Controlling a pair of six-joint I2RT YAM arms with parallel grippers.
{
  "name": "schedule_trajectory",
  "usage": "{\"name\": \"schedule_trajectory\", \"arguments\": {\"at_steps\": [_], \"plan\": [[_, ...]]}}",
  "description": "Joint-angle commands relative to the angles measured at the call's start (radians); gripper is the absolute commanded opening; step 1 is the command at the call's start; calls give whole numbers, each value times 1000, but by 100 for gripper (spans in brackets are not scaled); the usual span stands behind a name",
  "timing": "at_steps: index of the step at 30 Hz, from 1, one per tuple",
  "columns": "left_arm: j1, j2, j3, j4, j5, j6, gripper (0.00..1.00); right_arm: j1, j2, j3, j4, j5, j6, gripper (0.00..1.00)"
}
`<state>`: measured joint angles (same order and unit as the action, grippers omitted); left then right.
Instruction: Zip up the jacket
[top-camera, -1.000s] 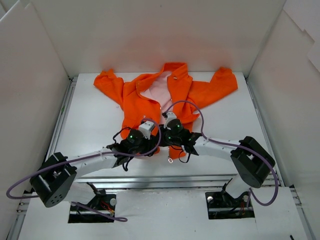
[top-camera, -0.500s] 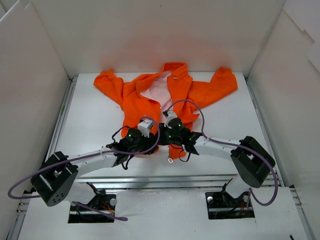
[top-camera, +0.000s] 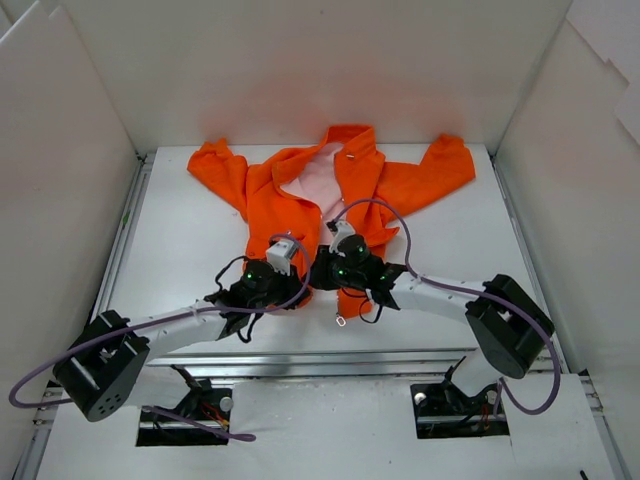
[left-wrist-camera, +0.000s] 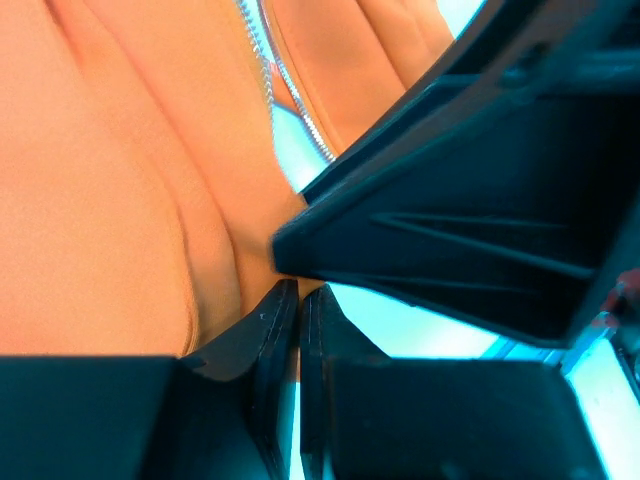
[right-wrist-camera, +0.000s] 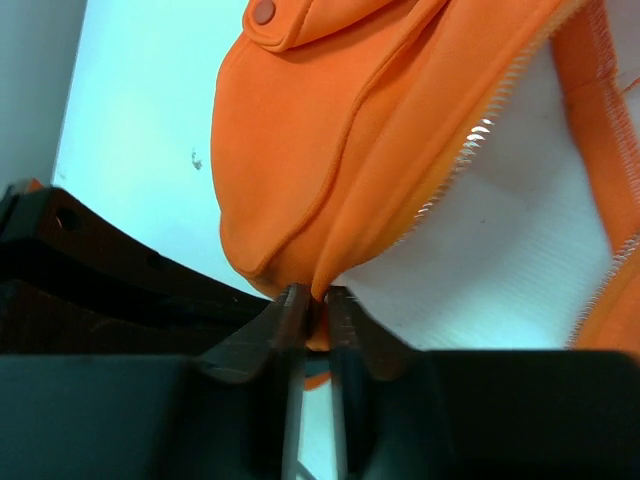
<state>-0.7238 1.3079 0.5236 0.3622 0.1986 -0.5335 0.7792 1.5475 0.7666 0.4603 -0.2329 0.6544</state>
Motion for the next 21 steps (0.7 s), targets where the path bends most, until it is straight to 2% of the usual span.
{"name": "schedule_trajectory", "arguments": {"at_steps": [1, 2, 3, 4, 6, 10, 11, 12, 13, 14, 16, 21], "plan": [[26, -61, -13, 122, 19, -28, 0, -21, -99, 39, 6, 20, -15, 20], [26, -70, -28, 138, 27, -31, 0, -24, -108, 43, -6, 27, -16, 29], [38, -79, -36, 168, 31, -45, 0, -27, -124, 40, -17, 49, -15, 47], [49, -100, -42, 181, 39, -52, 0, -31, -156, 36, -41, 61, -15, 54], [60, -122, -63, 230, 51, -68, 0, -38, -196, 11, -64, 96, -12, 61], [116, -167, -108, 366, 166, -141, 0, -43, -353, -59, -155, 196, 11, 63], [130, -168, -120, 398, 192, -155, 0, -41, -383, -93, -172, 211, 16, 60], [142, -171, -120, 444, 223, -169, 0, -40, -415, -110, -204, 230, 20, 33], [171, -171, -123, 467, 287, -198, 0, -38, -473, -128, -218, 230, 24, 15], [184, -168, -123, 493, 323, -210, 0, -31, -499, -162, -235, 230, 24, 2], [204, -165, -119, 535, 410, -224, 0, -17, -553, -182, -308, 259, 24, 0], [230, -176, -97, 551, 502, -221, 0, 51, -555, -190, -509, 326, 27, 0]]}}
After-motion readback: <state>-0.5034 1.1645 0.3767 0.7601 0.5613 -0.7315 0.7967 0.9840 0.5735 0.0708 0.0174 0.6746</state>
